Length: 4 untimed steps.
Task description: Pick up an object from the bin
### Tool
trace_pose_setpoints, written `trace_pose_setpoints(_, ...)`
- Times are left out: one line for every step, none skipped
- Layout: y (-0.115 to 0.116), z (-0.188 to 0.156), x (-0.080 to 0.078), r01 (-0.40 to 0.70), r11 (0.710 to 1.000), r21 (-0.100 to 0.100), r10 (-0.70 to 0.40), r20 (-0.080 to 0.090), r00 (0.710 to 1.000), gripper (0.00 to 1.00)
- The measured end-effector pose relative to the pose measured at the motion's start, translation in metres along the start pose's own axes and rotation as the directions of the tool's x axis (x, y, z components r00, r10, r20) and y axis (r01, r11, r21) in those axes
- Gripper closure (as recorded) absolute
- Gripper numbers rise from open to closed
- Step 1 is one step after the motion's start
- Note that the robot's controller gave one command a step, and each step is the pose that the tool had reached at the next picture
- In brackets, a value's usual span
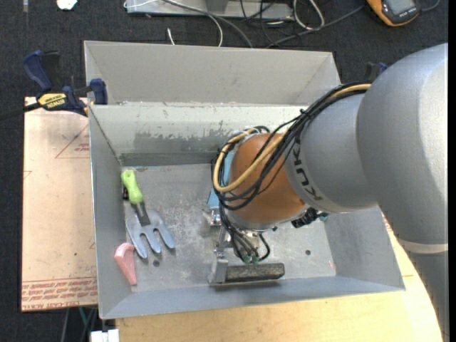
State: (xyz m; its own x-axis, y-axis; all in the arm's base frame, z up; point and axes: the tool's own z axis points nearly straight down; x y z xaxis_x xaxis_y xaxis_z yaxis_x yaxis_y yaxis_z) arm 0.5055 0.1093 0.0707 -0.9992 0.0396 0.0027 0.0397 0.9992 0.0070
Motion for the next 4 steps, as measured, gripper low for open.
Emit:
trace_pose_setpoints(-0.005,-0.035,0.014,0.041,0.999,0.001,-0.041,0.005,0.999,0.00)
trace_pose_setpoints(-0.043,-0.004,0.019,0.036,0.999,-0.003,-0.036,0.009,0.999,0.00)
trace_pose_setpoints(-0.070,-0.010,0.016,0.042,0.999,-0.006,-0.042,0.010,0.999,0.00)
trace_pose_setpoints(-0.043,-0.005,0.014,0.008,1.000,-0.003,-0.008,0.003,1.000,0.00)
